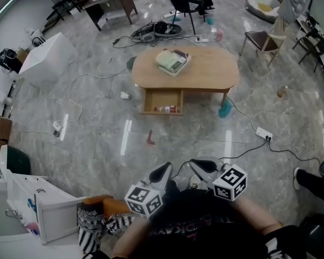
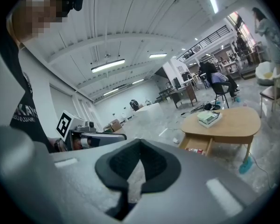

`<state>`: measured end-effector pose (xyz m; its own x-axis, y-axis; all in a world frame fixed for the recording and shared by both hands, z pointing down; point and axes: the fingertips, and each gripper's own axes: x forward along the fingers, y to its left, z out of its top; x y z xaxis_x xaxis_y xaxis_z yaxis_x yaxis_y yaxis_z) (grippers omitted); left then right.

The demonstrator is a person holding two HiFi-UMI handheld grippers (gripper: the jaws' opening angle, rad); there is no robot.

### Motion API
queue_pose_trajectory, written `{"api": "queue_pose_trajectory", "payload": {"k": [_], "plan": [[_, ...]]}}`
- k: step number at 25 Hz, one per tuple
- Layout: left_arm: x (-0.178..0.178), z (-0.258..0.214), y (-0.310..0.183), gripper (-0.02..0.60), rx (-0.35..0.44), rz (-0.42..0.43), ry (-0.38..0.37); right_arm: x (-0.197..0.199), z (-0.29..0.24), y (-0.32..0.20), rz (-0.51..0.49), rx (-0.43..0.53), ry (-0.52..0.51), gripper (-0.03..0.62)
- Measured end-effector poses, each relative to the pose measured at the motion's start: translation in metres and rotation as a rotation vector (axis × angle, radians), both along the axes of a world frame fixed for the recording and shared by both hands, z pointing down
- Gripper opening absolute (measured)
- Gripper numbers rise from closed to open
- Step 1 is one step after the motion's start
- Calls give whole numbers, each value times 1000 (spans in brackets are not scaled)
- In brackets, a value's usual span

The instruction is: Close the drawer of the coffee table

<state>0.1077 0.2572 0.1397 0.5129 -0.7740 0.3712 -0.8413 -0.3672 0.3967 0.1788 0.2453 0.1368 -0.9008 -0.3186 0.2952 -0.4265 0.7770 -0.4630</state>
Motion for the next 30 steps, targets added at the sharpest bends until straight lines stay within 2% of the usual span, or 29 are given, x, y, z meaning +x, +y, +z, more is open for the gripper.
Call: {"api": "queue_pose_trajectory", "payload": {"k": [9, 17, 22, 30], "plan": [[-13, 7, -14, 1, -2, -12, -22, -6, 13, -13, 19, -22, 4, 0], [-60, 17, -54, 2, -5, 30, 18, -40, 17, -47, 114, -34, 14, 0], [-108, 17, -73, 2, 1, 103, 15, -83, 12, -69, 208, -53, -9, 0], [-192, 30, -104, 2, -3, 144, 37, -166, 16, -101, 242, -52, 60, 0]]}}
